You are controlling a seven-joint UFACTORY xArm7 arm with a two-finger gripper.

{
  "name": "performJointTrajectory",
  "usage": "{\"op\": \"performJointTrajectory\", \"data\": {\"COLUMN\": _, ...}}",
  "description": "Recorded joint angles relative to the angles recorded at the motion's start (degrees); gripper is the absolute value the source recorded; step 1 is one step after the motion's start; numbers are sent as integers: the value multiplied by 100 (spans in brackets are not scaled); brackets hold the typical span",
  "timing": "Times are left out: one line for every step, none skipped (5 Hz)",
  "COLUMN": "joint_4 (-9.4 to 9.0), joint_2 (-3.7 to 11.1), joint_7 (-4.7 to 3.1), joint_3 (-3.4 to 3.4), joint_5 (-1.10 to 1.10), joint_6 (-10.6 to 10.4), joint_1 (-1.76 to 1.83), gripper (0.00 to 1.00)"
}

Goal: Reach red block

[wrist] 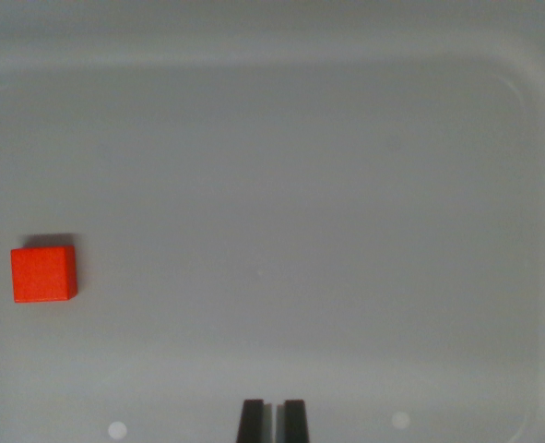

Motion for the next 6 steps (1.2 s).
{"op": "performJointTrajectory", "data": {"joint_4": 0, "joint_2": 0, "joint_7": 0, "joint_3": 0, "joint_5": 0, "joint_6": 0, "joint_1": 0, "gripper": 0}}
{"op": "performJointTrajectory", "data": {"joint_4": -48, "joint_2": 37, "joint_7": -2, "joint_3": 16, "joint_5": 1, "joint_6": -84, "joint_1": 19, "gripper": 0}}
{"op": "performJointTrajectory", "data": {"joint_4": -48, "joint_2": 37, "joint_7": -2, "joint_3": 16, "joint_5": 1, "joint_6": -84, "joint_1": 19, "gripper": 0}}
{"op": "performJointTrajectory", "data": {"joint_4": -117, "joint_2": 89, "joint_7": -4, "joint_3": 38, "joint_5": 3, "joint_6": -203, "joint_1": 46, "gripper": 0}}
{"op": "performJointTrajectory", "data": {"joint_4": -117, "joint_2": 89, "joint_7": -4, "joint_3": 38, "joint_5": 3, "joint_6": -203, "joint_1": 46, "gripper": 0}}
{"op": "performJointTrajectory", "data": {"joint_4": -203, "joint_2": 155, "joint_7": -7, "joint_3": 66, "joint_5": 5, "joint_6": -354, "joint_1": 80, "gripper": 0}}
